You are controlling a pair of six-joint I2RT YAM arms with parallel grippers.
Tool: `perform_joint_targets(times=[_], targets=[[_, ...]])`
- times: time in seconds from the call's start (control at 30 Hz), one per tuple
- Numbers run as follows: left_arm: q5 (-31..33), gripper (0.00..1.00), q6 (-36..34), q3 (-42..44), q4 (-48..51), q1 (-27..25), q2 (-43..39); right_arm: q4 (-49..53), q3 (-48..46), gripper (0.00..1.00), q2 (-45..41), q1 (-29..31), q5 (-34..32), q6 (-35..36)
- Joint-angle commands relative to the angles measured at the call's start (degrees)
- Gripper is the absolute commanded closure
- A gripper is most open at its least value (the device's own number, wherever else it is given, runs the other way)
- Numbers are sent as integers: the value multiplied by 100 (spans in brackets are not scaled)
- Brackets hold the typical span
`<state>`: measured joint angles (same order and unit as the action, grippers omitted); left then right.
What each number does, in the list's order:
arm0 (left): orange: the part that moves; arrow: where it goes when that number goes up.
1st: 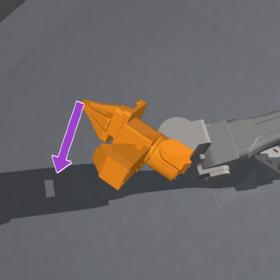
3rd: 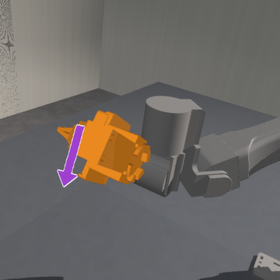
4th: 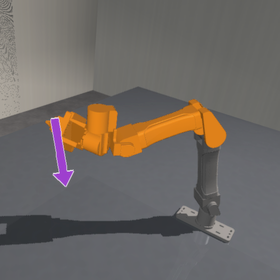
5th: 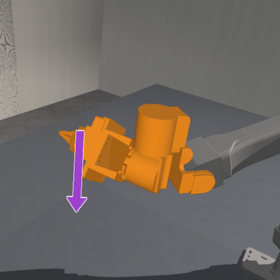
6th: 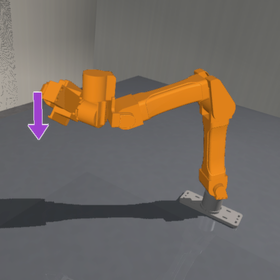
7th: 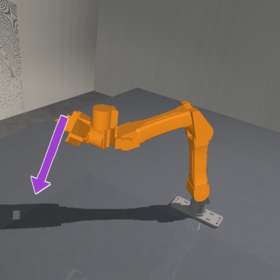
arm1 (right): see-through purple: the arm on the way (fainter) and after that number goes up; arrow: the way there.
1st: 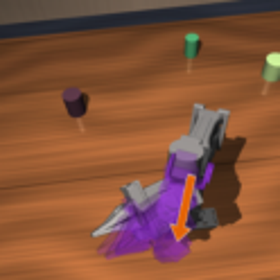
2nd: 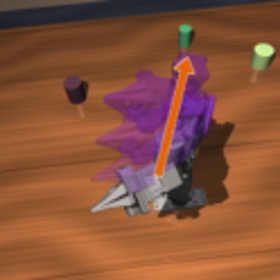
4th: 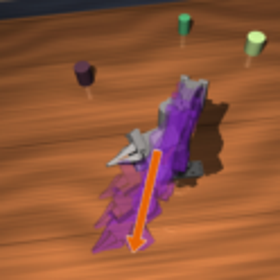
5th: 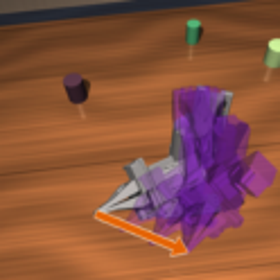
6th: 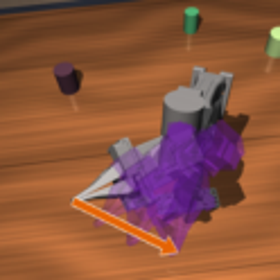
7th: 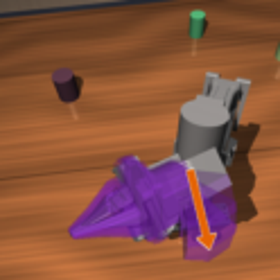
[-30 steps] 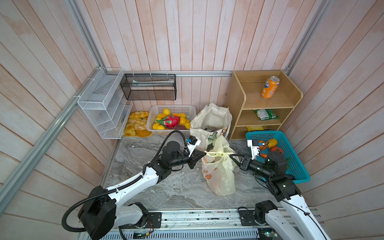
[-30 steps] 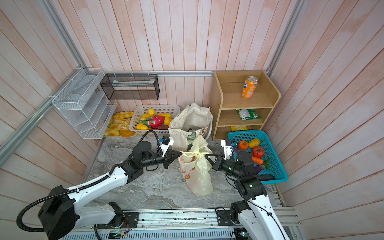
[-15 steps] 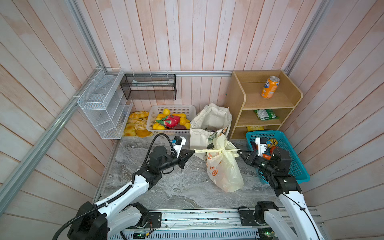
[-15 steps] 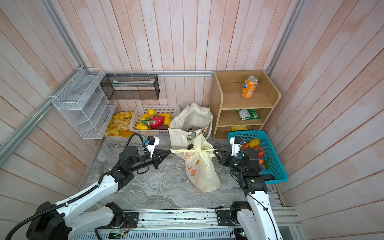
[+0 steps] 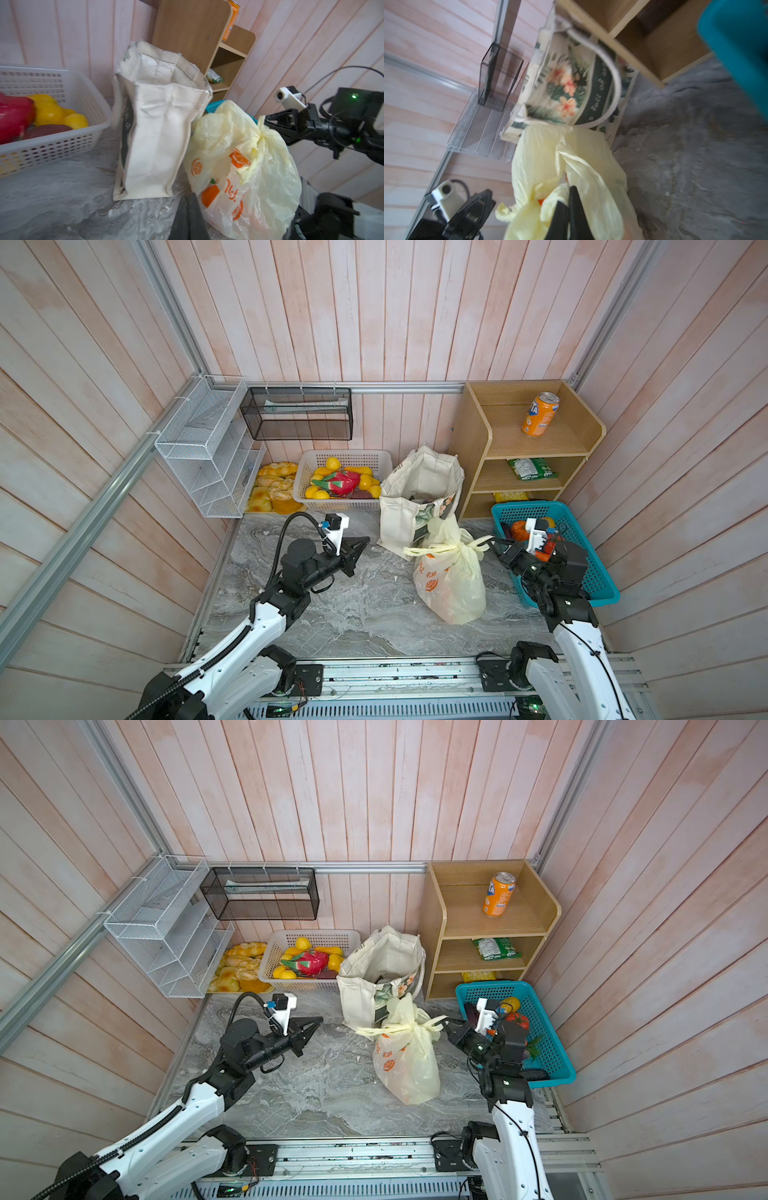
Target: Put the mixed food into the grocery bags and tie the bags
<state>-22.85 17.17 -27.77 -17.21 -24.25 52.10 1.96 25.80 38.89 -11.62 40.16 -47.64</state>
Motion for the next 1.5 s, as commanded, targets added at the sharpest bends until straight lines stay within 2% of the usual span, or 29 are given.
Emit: perform_joint_targets(times=[0.0, 0.1, 0.23, 0.27, 0.37, 0.43, 0.53, 0.67, 0.9, 1.17, 1.47], targets=[[241, 100, 153, 376, 130, 297, -241, -304, -688, 100, 37, -409, -127, -264], [53, 100, 224, 576, 92, 351, -291, -811, -996, 100, 137, -390, 256, -445], [-596, 100, 376, 510, -164, 342, -87, -541, -904, 100, 53, -364, 449, -145], [-816, 97, 411, 411, -214, 313, 38, -453, -873, 100, 8, -365, 543, -84], [-1030, 73, 429, 115, -278, 26, 380, -274, -853, 100, -145, -320, 734, 27], [-986, 61, 368, -44, -341, -270, 564, -198, -873, 100, -277, -289, 777, 49], [-936, 51, 454, -175, -628, -690, 866, -68, -893, 100, -446, -254, 767, 51], [-753, 49, 481, -377, -942, -1173, 1400, -34, -902, 100, -475, -242, 788, 64], [-548, 46, 349, -882, -1253, -1687, 2314, 41, -876, 100, -484, -237, 785, 96], [-457, 42, 205, -1533, -1175, -1810, 3033, -7, -951, 100, -532, -227, 778, 63], [-954, 44, 164, -2106, -1268, -1996, 3800, -63, -755, 100, -392, -218, 886, 74]])
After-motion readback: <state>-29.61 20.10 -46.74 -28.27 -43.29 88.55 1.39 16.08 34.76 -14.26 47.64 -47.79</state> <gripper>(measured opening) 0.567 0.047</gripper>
